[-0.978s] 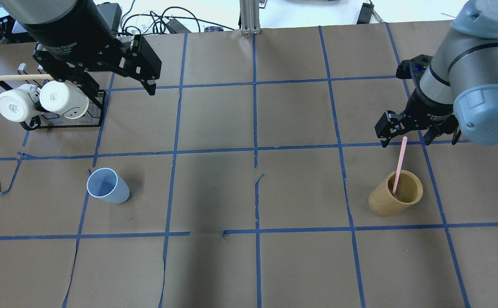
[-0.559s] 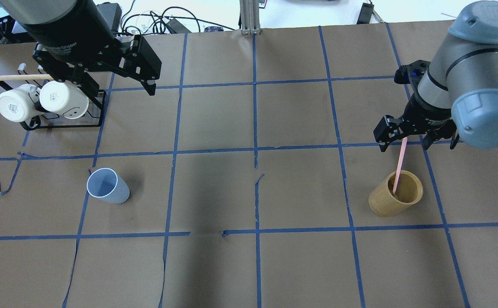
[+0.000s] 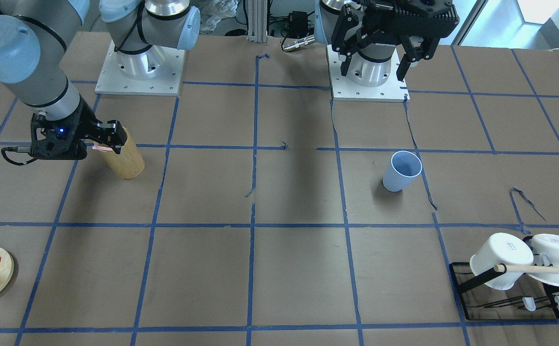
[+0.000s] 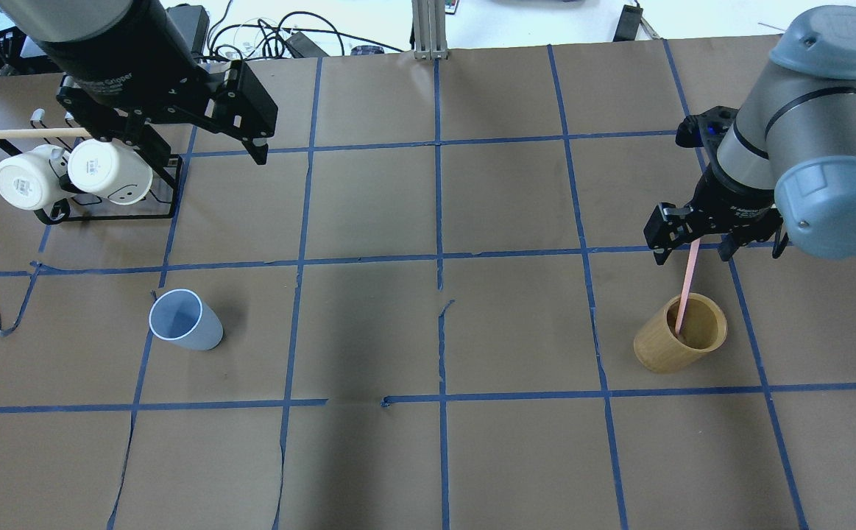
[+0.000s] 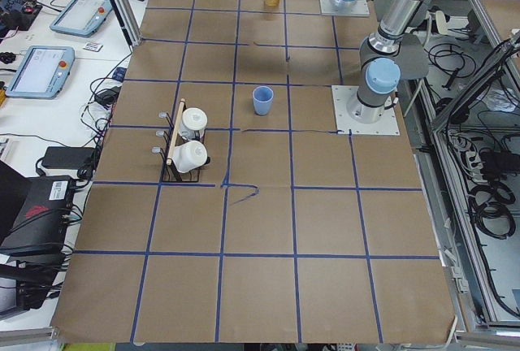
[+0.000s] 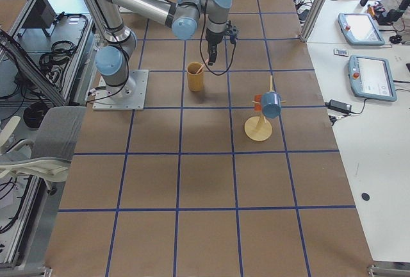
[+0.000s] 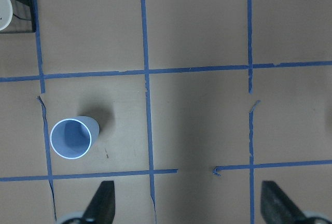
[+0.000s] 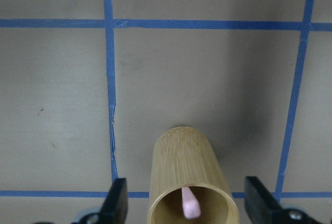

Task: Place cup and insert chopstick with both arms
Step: 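Close the right gripper on the pink chopstick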

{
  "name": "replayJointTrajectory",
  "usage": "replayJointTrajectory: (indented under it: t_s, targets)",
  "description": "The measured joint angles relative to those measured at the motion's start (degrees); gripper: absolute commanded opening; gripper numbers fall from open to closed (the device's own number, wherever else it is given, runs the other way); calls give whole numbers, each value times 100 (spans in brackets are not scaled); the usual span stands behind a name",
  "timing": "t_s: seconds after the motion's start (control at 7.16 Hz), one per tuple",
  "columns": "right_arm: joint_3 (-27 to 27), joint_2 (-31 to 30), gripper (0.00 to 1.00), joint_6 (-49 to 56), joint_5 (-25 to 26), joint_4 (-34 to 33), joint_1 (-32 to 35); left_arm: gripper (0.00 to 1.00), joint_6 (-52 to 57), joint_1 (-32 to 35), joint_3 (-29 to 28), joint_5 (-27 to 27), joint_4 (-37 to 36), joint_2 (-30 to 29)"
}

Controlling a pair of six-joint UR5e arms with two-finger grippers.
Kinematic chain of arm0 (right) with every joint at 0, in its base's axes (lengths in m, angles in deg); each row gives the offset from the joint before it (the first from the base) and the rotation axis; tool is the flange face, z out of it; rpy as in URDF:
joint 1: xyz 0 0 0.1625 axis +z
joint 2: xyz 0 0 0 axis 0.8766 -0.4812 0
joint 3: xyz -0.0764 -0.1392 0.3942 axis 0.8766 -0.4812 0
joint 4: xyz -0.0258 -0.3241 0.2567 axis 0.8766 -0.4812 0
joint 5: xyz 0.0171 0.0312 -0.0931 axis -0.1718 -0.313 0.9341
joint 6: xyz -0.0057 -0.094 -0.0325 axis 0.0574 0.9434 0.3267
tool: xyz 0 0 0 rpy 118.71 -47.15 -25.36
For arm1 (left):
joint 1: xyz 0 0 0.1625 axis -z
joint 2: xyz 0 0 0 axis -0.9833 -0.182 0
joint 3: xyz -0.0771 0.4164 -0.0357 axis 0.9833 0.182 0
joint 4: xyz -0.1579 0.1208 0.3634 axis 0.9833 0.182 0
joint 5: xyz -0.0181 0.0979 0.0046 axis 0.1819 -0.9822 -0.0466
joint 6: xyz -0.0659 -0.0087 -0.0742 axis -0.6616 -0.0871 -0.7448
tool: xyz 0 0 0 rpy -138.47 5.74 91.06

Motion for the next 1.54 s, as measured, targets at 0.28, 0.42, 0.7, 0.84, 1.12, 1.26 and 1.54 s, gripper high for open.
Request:
replayJointTrajectory:
  t_s: [0.28,0.42,0.7,0.84,1.12,1.26,1.54]
  targets:
    - [-1,-2,46,-3,19,158,-3,100,0,5,0,0,0,4]
    - [-6,-2,46,3,26,179,-1,100,0,7,0,0,1,4]
    - [-12,-2,45,24,34,188,-2,100,0,7,0,0,4,5]
    - [-11,-2,45,24,35,189,-5,100,-2,4,0,0,6,5]
    - [-13,-2,45,23,36,177,-6,100,-2,1,0,0,22,5]
    - [-14,-2,45,14,38,162,-6,100,-1,0,0,0,29,5]
    - [-13,-5,45,-33,42,133,-6,100,0,0,6,0,34,5]
